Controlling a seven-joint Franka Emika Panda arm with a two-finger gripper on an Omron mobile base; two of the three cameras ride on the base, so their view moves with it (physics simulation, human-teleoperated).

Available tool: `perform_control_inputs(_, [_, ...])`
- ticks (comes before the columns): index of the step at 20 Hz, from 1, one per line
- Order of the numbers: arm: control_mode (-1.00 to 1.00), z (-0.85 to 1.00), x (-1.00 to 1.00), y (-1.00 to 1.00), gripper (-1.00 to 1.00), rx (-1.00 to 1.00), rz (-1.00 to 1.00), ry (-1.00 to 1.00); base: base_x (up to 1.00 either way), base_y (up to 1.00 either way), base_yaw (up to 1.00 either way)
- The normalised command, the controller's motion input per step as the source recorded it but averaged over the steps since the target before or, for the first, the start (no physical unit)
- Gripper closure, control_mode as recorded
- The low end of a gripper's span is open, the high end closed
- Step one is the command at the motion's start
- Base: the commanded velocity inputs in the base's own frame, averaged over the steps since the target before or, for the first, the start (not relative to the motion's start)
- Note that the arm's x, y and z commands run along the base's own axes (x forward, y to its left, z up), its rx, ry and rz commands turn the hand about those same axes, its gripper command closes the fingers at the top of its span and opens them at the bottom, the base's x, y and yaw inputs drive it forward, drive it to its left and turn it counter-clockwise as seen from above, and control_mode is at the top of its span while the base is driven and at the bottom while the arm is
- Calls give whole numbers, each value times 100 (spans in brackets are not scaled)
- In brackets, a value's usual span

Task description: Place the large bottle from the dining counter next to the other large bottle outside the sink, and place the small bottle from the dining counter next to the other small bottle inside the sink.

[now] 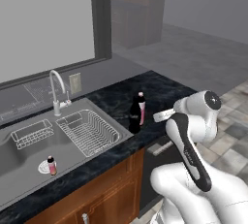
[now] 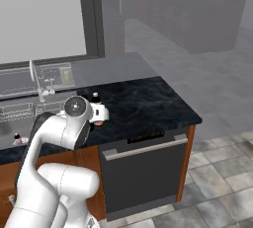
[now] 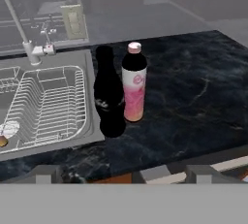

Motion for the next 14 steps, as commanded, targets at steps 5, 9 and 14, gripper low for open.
perform_control_inputs(5, [100,0,0,0,-100,0,0,0,-66,0,0])
perform_control_inputs(9, [100,0,0,0,-100,0,0,0,-51,0,0])
perform_control_inputs(14, [100,0,0,0,-100,0,0,0,-16,0,-10])
